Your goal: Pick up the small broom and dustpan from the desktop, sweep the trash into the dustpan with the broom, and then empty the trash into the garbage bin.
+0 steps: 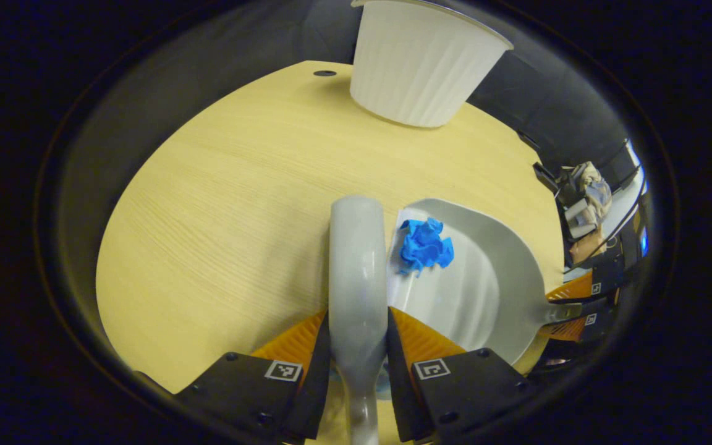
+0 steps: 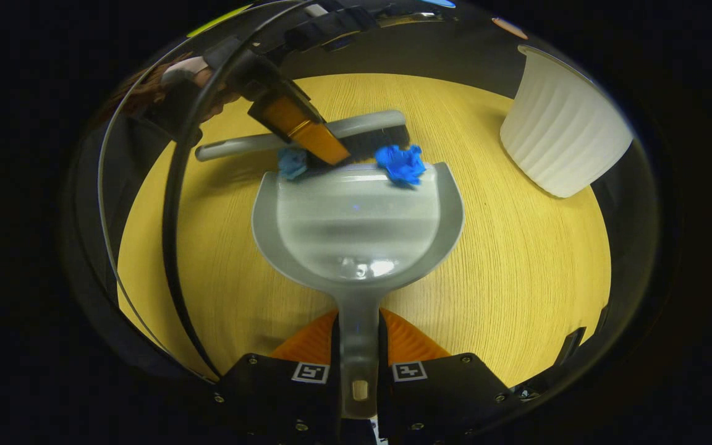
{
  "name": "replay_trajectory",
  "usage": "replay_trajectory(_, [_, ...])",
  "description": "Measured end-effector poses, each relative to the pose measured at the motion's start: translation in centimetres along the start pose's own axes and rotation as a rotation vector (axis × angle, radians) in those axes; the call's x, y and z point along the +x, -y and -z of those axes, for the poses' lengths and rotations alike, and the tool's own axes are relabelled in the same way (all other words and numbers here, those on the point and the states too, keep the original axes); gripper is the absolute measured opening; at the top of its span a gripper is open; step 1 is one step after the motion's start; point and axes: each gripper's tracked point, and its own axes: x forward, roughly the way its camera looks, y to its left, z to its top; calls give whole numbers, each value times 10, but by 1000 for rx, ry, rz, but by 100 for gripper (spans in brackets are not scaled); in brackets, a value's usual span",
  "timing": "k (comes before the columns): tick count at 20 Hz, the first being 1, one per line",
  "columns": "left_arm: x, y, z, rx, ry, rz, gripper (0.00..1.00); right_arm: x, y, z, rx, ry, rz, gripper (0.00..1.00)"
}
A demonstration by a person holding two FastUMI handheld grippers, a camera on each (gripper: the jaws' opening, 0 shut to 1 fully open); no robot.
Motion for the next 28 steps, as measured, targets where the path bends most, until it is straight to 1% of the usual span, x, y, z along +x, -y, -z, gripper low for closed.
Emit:
replay_trajectory(2, [-16, 8, 0, -17, 3, 10, 51, 0, 0, -1, -3, 3, 0, 23])
replay_trajectory(3, [2, 18, 5, -34, 7, 24, 51, 0, 0, -1, -4, 4, -1, 23])
replay_trajectory(5, [-15, 35, 4, -68, 17, 74, 51, -3, -1, -4, -4, 8, 0, 23])
replay_trajectory(6, [-17, 42, 5, -80, 21, 92, 51, -2, -1, -4, -3, 10, 0, 23])
replay_trajectory(7, [-19, 43, 3, -90, 31, 91, 52, -2, -2, -4, -2, 12, 1, 23])
replay_trajectory(9, [-28, 40, -5, -105, 66, 68, 50, -1, -1, -4, -1, 17, 0, 23])
replay_trajectory(10, [-35, 38, -10, -107, 82, 57, 52, -2, -1, -4, -2, 20, 0, 23])
replay_trajectory(13, [-63, 22, -25, -109, 136, 16, 53, -2, 0, -5, -2, 19, 1, 23])
replay_trajectory(15, [-82, 11, -36, -124, 177, -3, 51, -1, -2, -5, -1, 21, 3, 23])
replay_trajectory(17, [-95, -5, -37, -125, 202, -44, 52, -1, -1, -5, 1, 21, 4, 23])
replay_trajectory(19, [-103, -23, -31, -132, 203, -88, 51, -1, -1, -5, 2, 20, 6, 23])
replay_trajectory(20, [-104, -33, -25, -140, 196, -110, 53, 0, -1, -5, 2, 18, 7, 23])
replay_trajectory(21, [-104, -45, -17, -153, 189, -132, 49, 0, -1, -5, 3, 18, 8, 23])
replay_trajectory(22, [-103, -54, -10, -171, 178, -149, 51, 0, -1, -4, 3, 17, 8, 23])
replay_trajectory(23, [-99, -63, -1, -190, 166, -162, 51, 0, -1, -4, 4, 16, 9, 23])
replay_trajectory(24, [-94, -69, 6, -210, 154, -171, 53, 1, -1, -4, 4, 14, 9, 27])
replay_trajectory(25, [-89, -74, 15, -229, 144, -176, 53, 0, -1, -5, 4, 13, 9, 23])
replay_trajectory(28, [-77, -84, 32, -261, 124, -192, 52, 0, -1, -4, 1, 8, 10, 23])
